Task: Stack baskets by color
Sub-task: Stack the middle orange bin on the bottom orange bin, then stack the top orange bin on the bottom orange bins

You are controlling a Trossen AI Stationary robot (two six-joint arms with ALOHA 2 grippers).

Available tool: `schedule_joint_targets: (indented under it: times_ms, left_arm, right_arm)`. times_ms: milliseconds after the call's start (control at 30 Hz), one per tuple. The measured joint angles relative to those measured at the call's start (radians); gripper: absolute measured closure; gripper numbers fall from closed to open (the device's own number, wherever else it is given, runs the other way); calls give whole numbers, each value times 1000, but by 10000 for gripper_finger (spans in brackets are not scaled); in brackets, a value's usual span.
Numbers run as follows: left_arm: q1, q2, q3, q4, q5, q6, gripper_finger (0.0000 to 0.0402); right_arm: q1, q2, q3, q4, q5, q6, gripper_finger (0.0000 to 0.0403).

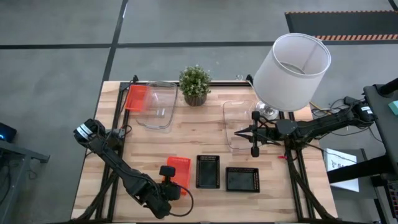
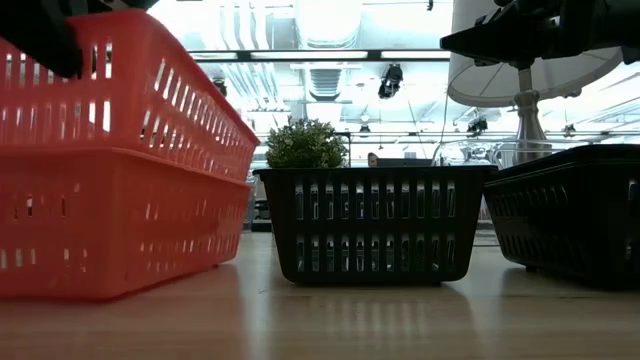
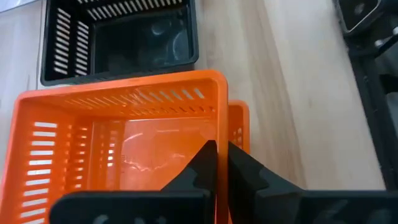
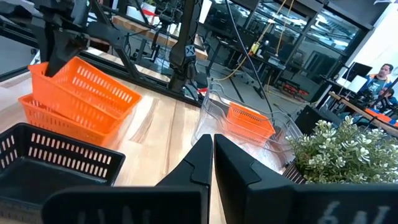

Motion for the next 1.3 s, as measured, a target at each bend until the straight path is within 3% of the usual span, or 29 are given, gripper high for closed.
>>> schedule_joint_targets:
  times_ms: [333,600,833,1100,1300]
  left_arm:
    - [0,3,-44,73,-24,13,397]
    - [0,-6,-85,155,-38,11,306]
    - [0,-85,-51,67,16,-7,255]
    - [36,-198,-97,53,-123,173,288]
    - [142,-325,-155,148,-150,415,331]
  right_arm:
    - [0,0,0,-1,0,0,394]
    - [0,0,0,-4,0,8,394]
    - [0,0,0,-19,0,21,394]
    - [0,0,0,-45,-8,31,394]
    - [0,0,0,-47,-10,19,394]
